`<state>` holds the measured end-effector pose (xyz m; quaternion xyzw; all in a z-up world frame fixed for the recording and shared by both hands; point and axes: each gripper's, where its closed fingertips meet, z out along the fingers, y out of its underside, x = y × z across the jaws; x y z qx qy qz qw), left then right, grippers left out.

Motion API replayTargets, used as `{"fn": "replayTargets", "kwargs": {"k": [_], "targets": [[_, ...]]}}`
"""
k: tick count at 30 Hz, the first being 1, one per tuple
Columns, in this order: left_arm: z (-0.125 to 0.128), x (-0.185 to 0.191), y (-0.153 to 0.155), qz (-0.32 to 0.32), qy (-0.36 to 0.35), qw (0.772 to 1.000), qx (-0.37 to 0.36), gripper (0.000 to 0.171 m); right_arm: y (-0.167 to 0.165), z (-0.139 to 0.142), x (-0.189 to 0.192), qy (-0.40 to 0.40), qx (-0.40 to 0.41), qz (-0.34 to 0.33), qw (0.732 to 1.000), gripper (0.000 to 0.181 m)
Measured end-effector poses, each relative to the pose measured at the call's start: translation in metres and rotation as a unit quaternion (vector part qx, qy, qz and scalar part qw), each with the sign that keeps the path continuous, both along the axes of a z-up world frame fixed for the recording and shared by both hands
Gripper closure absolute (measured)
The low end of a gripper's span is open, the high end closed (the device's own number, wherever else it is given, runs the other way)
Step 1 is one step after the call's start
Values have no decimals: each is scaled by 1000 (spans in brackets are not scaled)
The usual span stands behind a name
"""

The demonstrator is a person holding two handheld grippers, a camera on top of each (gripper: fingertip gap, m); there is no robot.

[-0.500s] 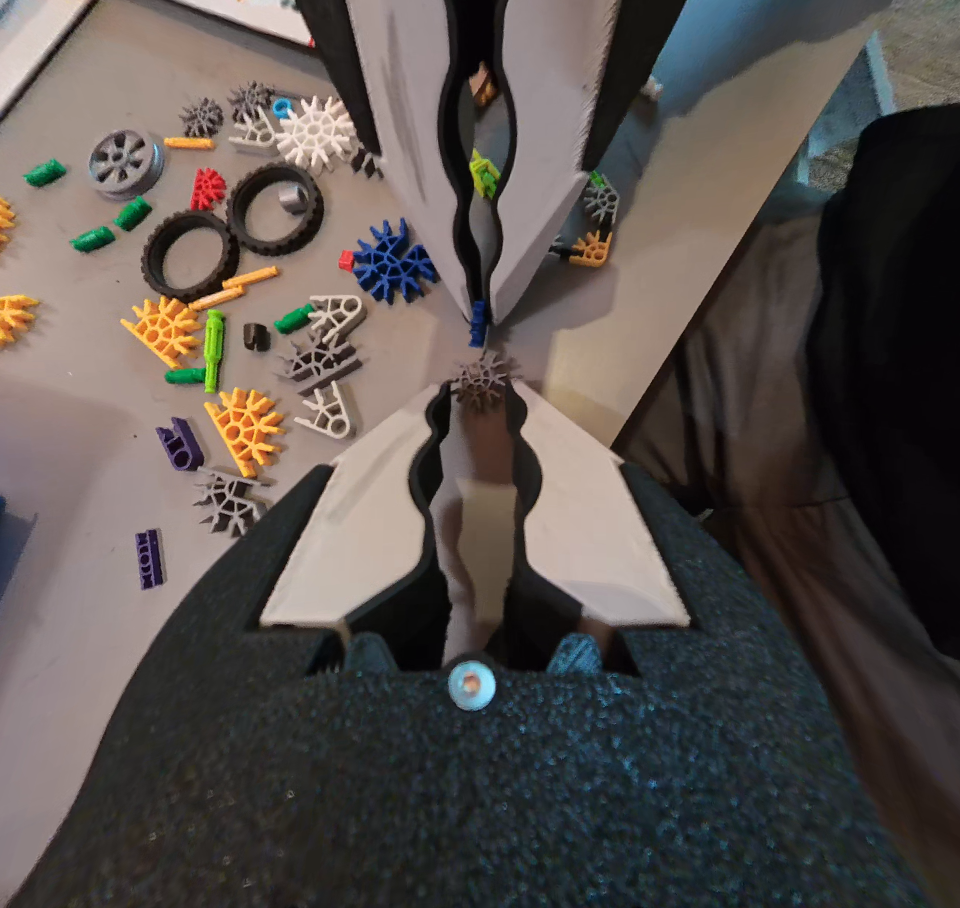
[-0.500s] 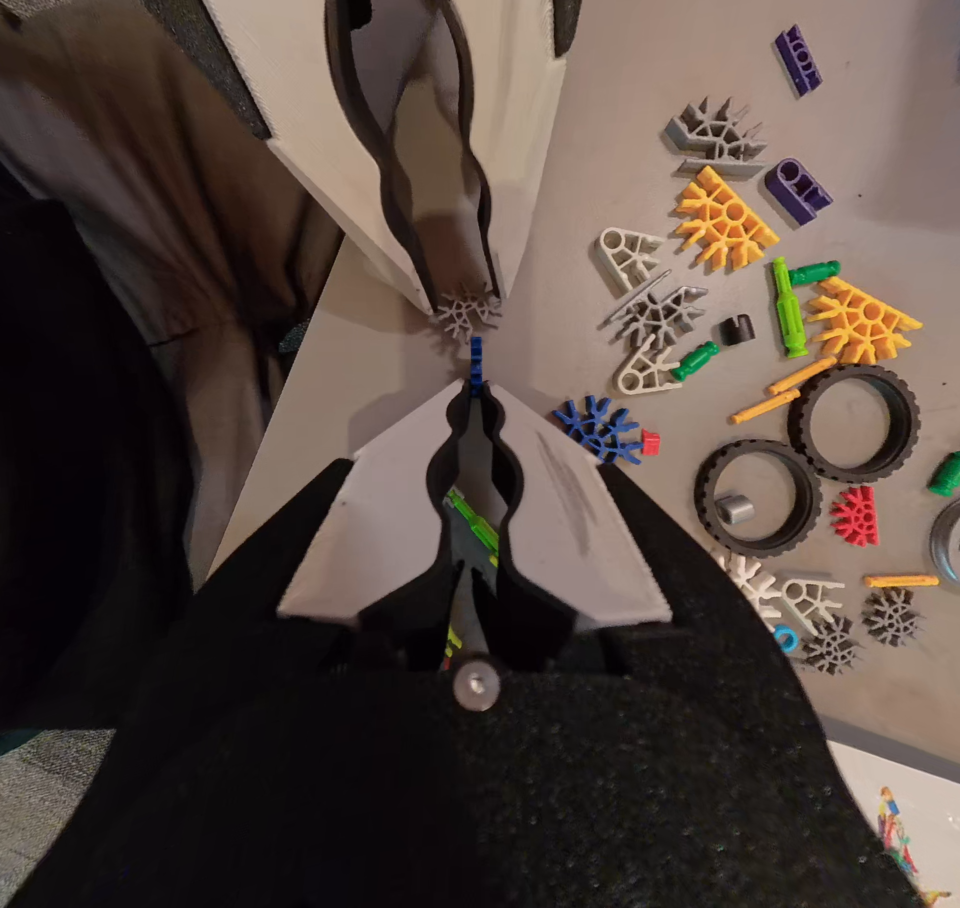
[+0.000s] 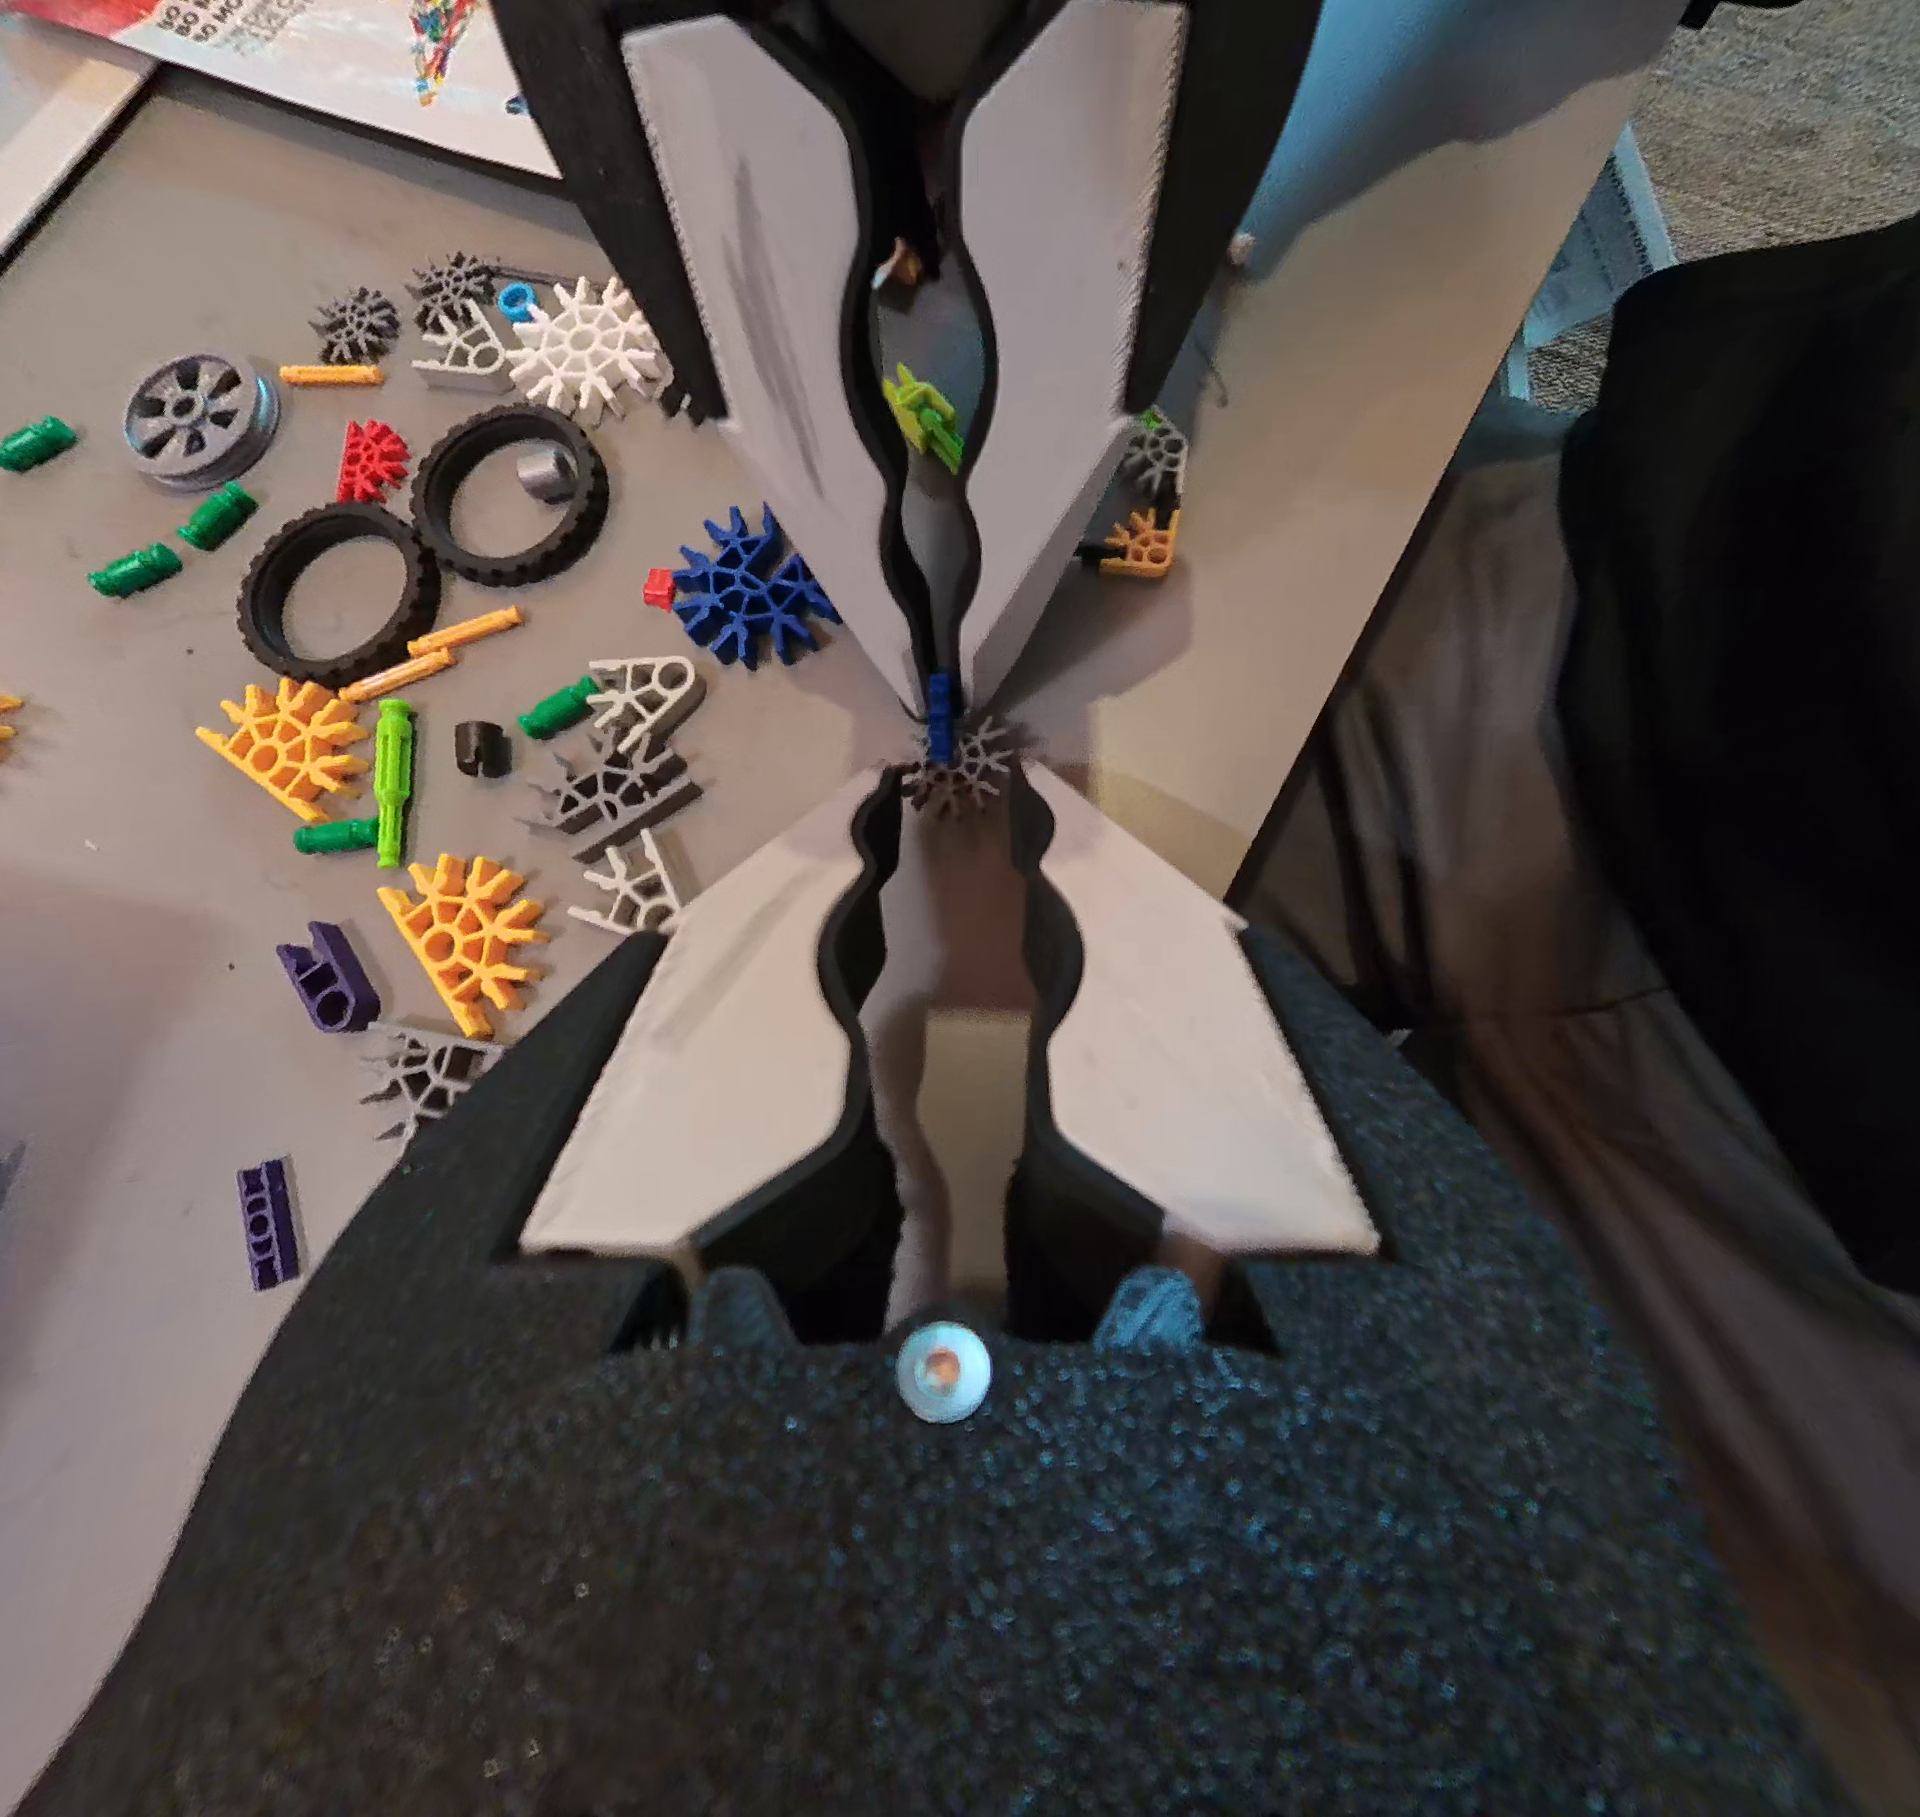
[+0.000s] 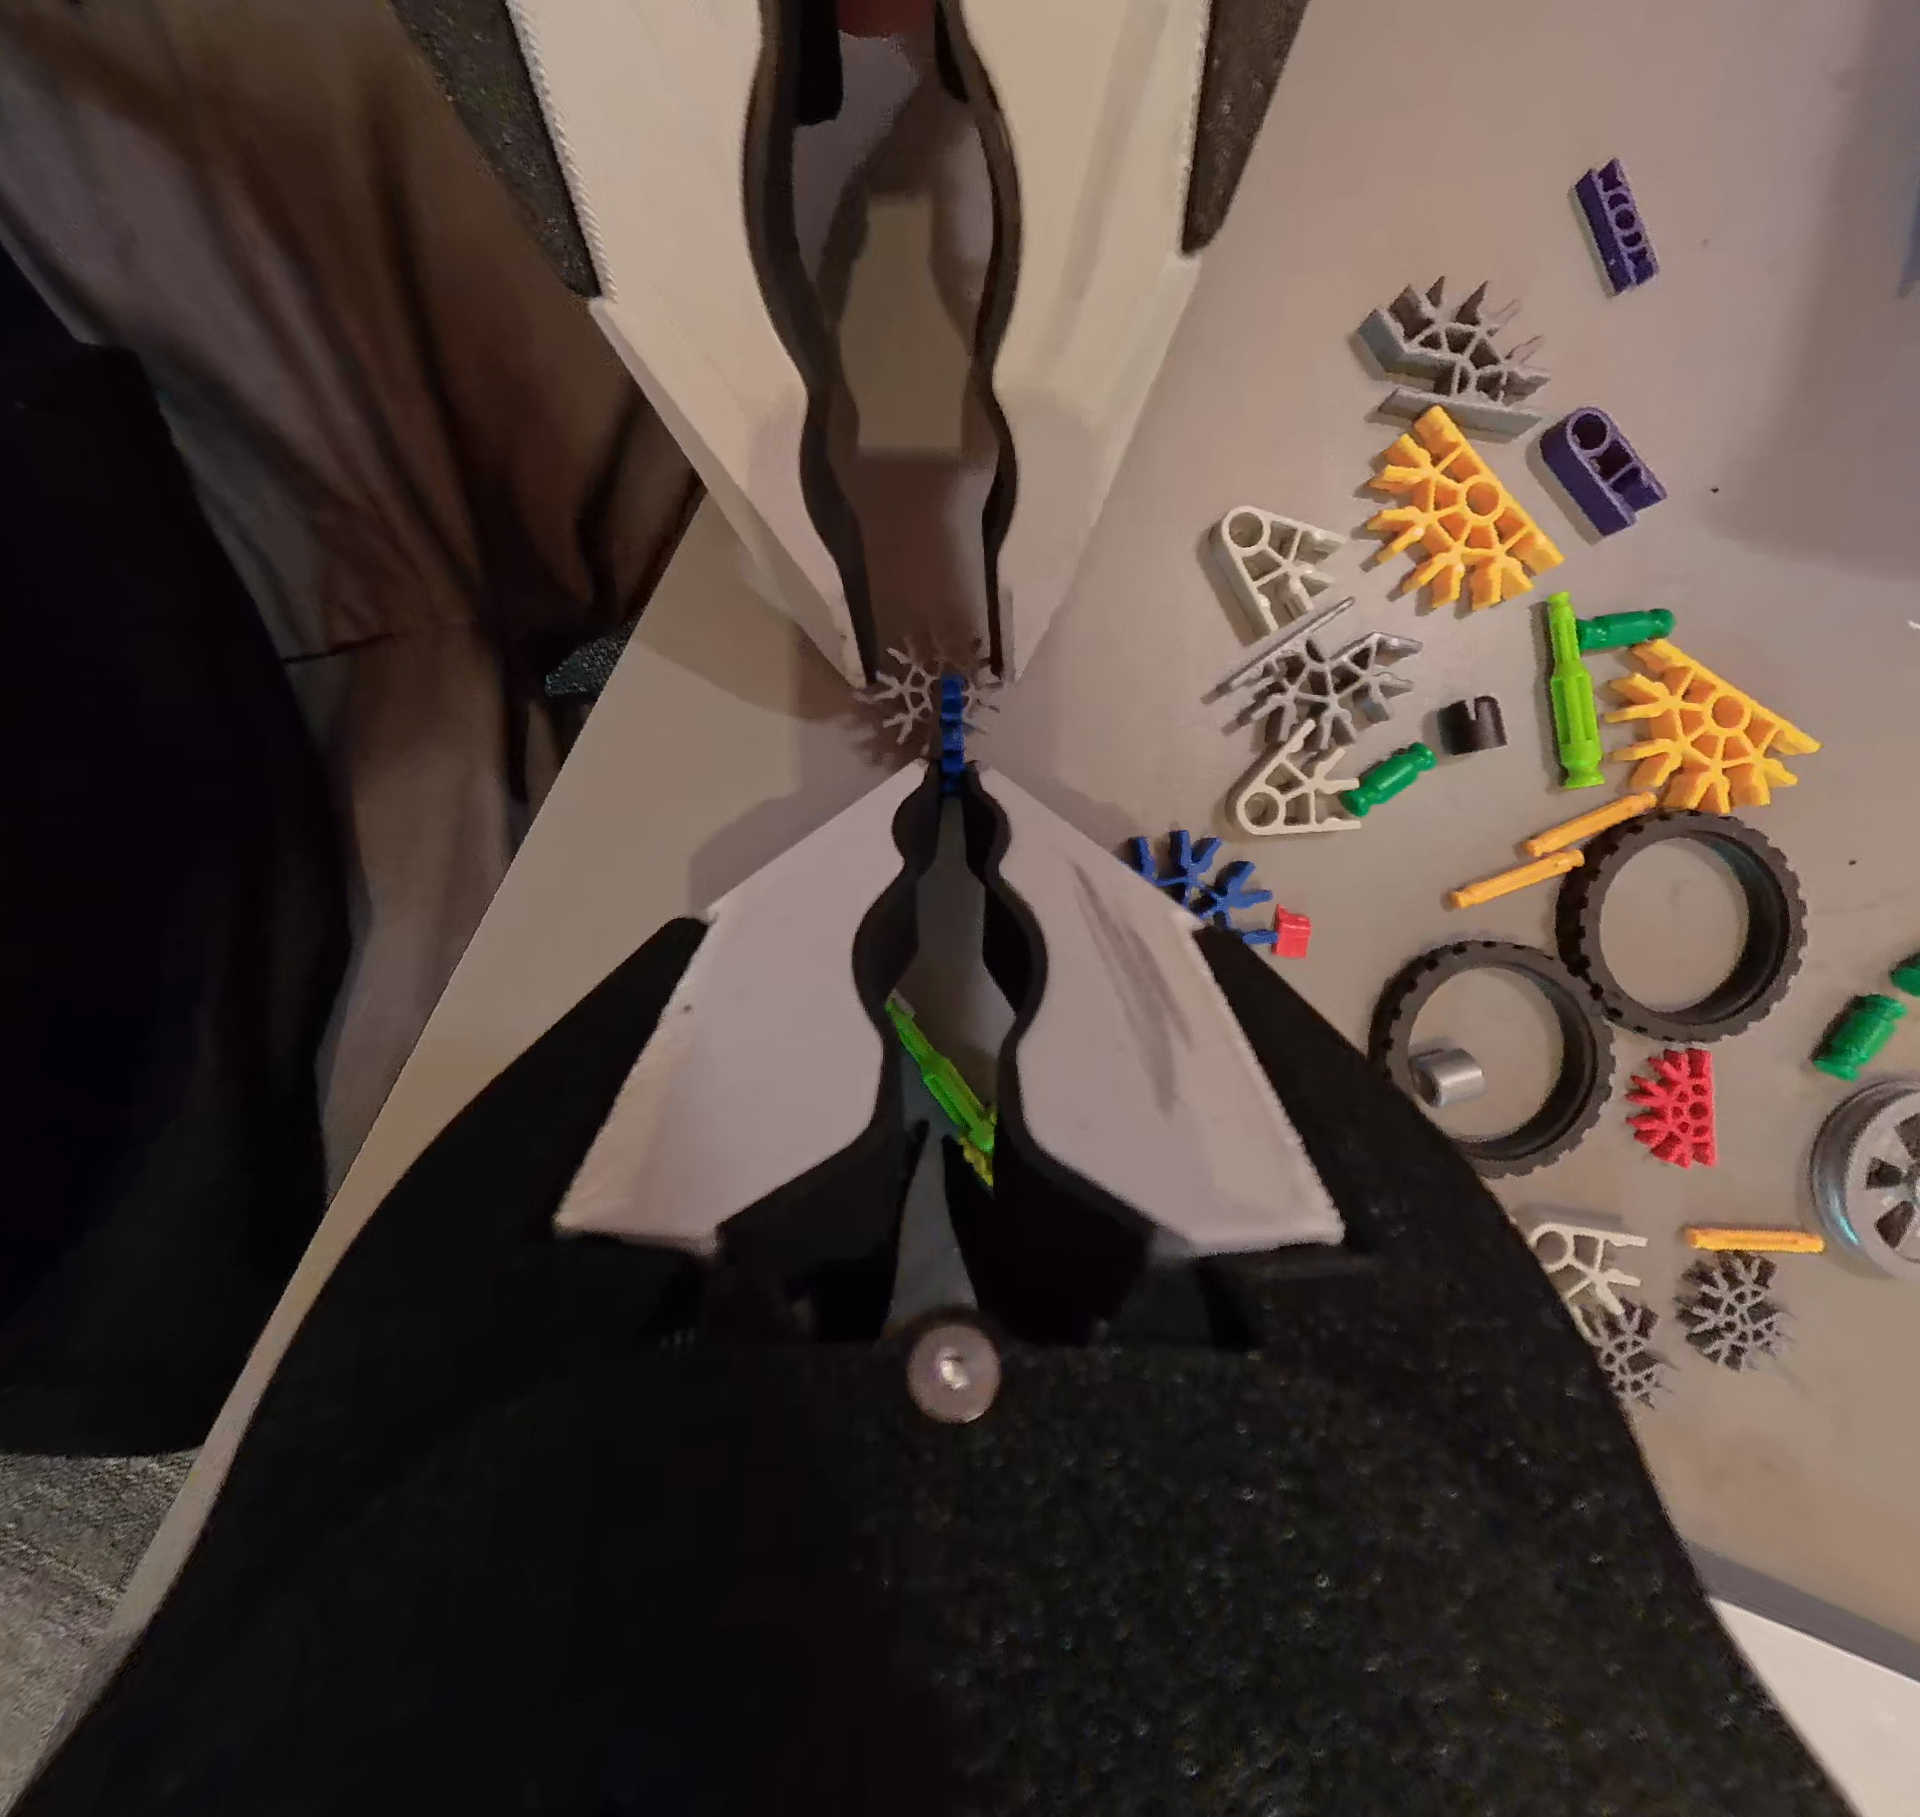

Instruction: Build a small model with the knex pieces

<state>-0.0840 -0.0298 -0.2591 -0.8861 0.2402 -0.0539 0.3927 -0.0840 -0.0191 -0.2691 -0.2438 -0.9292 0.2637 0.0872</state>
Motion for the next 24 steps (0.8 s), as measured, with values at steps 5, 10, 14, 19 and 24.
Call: {"fn": "replayTargets", "kwargs": {"k": [5, 10, 14, 19, 24], "targets": [[0, 0, 1, -8, -1, 1000, 3, 154, 0, 0, 0, 4, -2, 15, 1000, 179], [0, 2, 2, -20, -10, 1000, 7, 154, 0, 0, 1, 13, 7, 40, 999, 179], [-2, 3, 2, -40, -3, 999, 2, 154, 1, -1, 1, 14, 7, 72, 997, 179], [-5, 3, 3, -75, 12, 997, -7, 155, 1, -1, 1, 5, 18, 104, 994, 179], [-5, 2, 3, -88, 14, 996, -15, 155, 0, -1, 2, -23, -2, 101, 995, 179]]}}
